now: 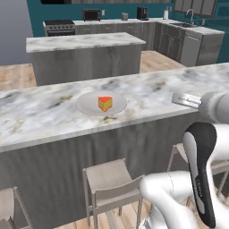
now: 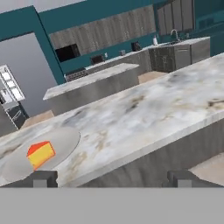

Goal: Take the cheese, steak, and tomato from the fridge and place them on the plate on the dining counter to create an appetizer plate.

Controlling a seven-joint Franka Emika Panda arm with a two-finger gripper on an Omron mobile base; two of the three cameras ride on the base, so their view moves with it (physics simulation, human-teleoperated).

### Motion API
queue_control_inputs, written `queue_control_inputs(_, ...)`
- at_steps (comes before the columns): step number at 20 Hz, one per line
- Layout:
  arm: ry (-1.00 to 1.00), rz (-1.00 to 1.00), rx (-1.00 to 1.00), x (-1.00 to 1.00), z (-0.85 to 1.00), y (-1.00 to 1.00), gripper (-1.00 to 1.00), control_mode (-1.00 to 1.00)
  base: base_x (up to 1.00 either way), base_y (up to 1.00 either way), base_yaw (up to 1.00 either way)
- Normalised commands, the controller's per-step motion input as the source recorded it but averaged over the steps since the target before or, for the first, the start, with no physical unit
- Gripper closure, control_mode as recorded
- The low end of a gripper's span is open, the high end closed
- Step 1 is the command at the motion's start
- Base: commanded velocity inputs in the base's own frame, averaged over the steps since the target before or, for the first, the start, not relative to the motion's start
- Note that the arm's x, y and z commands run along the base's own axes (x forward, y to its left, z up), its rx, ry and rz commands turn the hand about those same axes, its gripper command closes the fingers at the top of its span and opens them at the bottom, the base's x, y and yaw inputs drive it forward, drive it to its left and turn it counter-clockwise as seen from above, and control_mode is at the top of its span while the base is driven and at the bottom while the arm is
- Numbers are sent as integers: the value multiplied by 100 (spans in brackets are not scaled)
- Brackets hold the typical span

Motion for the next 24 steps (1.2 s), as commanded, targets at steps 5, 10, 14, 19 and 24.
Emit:
queue_control_inputs(5,0,0,0,0,0,0,-100,100,-30,-87,-22)
queue_control_inputs(10,0,0,0,0,0,0,-100,100,-35,-100,-20)
queue_control_inputs(14,0,0,0,0,0,0,-100,100,-5,-100,-18)
queue_control_inputs(19,0,0,0,0,0,0,-100,100,-20,-100,-15)
queue_control_inputs(24,0,0,0,0,0,0,-100,100,-17,-100,-17)
